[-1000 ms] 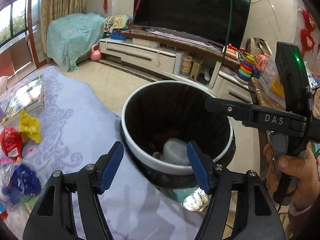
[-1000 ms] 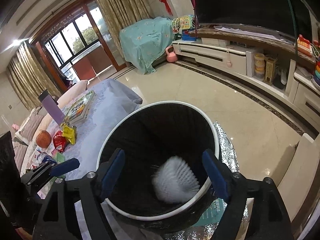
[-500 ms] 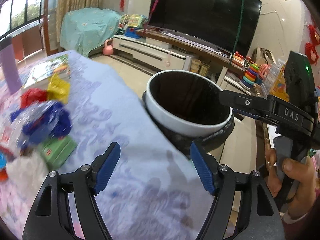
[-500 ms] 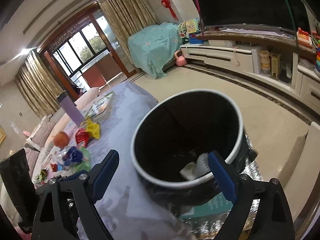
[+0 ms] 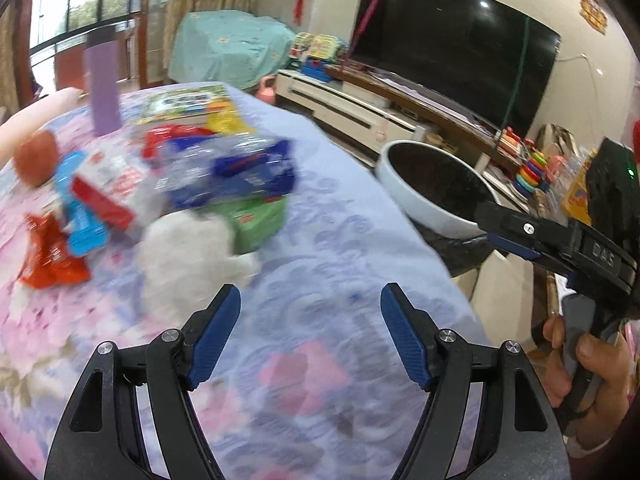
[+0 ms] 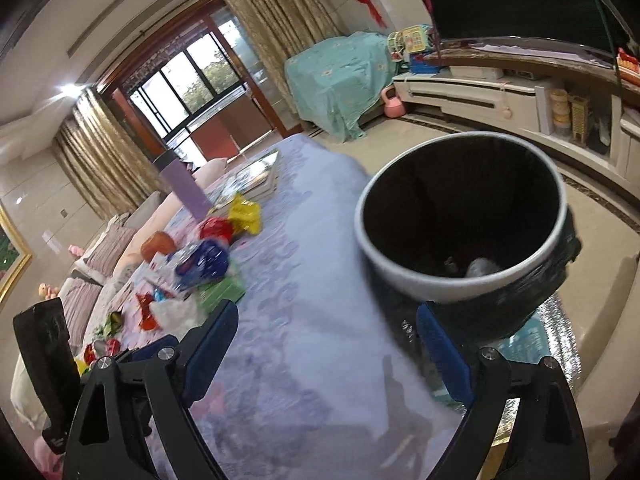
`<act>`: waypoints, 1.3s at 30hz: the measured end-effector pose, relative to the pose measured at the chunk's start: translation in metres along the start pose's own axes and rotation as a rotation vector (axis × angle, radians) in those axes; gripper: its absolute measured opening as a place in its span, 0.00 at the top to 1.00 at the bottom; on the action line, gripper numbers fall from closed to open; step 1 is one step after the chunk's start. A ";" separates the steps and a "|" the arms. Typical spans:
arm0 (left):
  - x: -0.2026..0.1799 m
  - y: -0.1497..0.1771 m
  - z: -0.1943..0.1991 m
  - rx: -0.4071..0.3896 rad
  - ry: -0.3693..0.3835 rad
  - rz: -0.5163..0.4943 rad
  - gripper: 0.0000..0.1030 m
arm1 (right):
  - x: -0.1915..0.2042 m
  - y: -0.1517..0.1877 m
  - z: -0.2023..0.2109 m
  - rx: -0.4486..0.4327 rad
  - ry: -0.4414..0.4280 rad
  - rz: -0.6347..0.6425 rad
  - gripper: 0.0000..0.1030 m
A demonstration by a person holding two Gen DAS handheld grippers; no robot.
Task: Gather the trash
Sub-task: 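Grasp the orange snack wrapper with the left tool while the right grasps the crumpled tissue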
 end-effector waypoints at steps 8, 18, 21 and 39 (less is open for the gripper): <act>0.051 0.018 0.017 -0.023 -0.058 0.058 0.28 | 0.038 0.027 -0.021 0.039 -0.043 0.003 0.11; 0.119 0.033 0.027 -0.009 -0.133 0.171 0.28 | 0.085 0.054 -0.051 0.094 -0.103 0.025 0.11; 0.133 0.034 0.027 -0.006 -0.145 0.190 0.28 | 0.097 0.060 -0.061 0.114 -0.115 0.041 0.11; 0.193 0.028 0.012 0.029 -0.237 0.218 0.23 | 0.134 0.070 -0.094 0.167 -0.142 0.117 0.11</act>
Point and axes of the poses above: each gripper's, at about its wrist camera, not at the fingertips, and z roughly against the way its jaws point, x to its left, y to its underside, the point moved 10 cm from there along -z, roughly the way its jaws point, and after that the axes turned 8 degrees about -y, right-handed, at the moved point
